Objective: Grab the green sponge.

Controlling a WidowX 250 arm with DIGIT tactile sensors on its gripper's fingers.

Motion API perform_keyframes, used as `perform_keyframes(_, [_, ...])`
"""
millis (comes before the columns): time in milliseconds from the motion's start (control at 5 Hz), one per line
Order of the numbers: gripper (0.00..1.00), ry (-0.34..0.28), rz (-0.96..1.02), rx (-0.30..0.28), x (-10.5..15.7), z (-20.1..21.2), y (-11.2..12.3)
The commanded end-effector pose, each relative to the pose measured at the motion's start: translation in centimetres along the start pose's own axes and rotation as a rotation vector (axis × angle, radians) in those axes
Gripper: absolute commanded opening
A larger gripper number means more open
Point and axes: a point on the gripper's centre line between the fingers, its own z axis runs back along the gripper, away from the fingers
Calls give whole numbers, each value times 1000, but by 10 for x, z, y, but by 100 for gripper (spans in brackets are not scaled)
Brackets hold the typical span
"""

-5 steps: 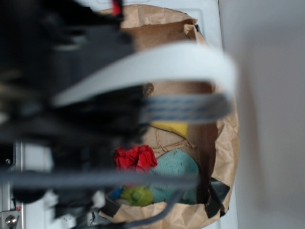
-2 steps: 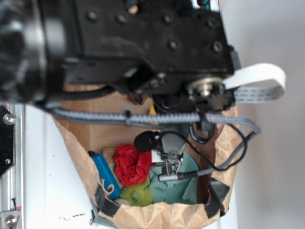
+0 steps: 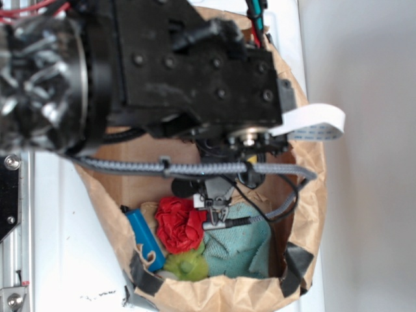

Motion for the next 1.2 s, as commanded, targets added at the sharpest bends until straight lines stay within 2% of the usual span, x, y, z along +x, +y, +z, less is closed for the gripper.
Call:
perform_keyframes(0, [100,-66,-3,6,8,20,1])
perform_keyframes(200, [100,-89,-60,-37,8,-3,-2])
perform_keyframes(600, [100,-135,-85,31,17,-33,-6])
perform_keyframes(1000, [100,-136,-37,89,35,-51,0])
